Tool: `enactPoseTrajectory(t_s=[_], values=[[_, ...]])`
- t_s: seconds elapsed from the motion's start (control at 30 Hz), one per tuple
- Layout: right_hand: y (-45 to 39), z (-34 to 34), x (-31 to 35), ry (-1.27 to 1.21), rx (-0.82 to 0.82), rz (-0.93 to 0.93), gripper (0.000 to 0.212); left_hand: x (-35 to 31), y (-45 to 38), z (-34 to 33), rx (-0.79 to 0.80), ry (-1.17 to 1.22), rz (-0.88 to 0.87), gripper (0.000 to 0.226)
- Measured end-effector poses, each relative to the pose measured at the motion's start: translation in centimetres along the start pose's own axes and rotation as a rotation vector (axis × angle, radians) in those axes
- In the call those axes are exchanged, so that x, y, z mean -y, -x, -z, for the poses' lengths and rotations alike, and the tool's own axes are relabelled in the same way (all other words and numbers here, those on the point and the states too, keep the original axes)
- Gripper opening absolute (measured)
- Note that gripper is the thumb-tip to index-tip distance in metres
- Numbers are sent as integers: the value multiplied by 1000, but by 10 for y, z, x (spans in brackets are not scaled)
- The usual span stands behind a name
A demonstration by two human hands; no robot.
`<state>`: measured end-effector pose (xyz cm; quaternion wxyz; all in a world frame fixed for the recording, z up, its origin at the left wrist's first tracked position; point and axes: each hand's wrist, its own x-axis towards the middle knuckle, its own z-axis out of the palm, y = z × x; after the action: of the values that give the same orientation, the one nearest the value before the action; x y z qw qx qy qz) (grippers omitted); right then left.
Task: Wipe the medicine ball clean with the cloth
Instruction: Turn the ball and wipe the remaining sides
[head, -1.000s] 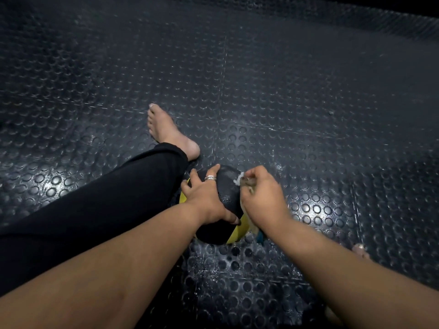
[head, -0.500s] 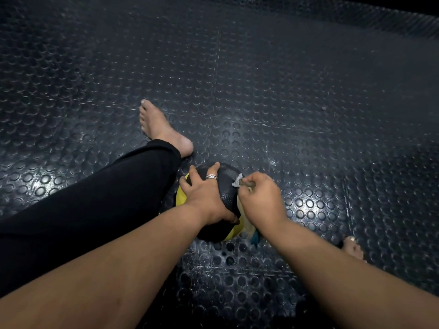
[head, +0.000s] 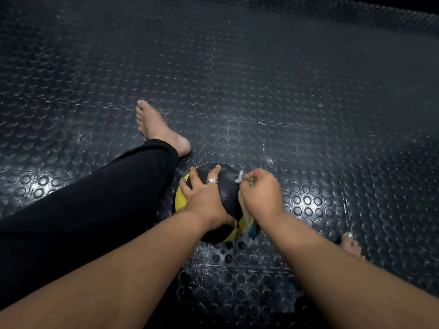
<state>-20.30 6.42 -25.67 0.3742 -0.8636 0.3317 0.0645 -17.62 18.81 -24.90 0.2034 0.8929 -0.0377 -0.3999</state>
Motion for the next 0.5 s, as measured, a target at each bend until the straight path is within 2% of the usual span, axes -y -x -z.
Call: enactPoseTrajectory(t_s=[0.1, 0.17, 0.27, 0.4, 0.5], values=[[-24, 9, -8, -42, 45, -199, 8, 3, 2, -1, -2, 0, -10, 134], [-18, 18, -9, -131, 13, -225, 10, 6, 2, 0, -7, 4, -16, 133], [24, 14, 2, -106, -75, -1, 8, 7, 0, 3, 4, -3, -17, 133], [58, -8, -4, 74, -63, 379, 12, 6, -6, 2, -15, -28, -18, 127], [36, -11, 3, 107, -50, 428, 12, 8, -3, -4, -11, -44, -24, 128]])
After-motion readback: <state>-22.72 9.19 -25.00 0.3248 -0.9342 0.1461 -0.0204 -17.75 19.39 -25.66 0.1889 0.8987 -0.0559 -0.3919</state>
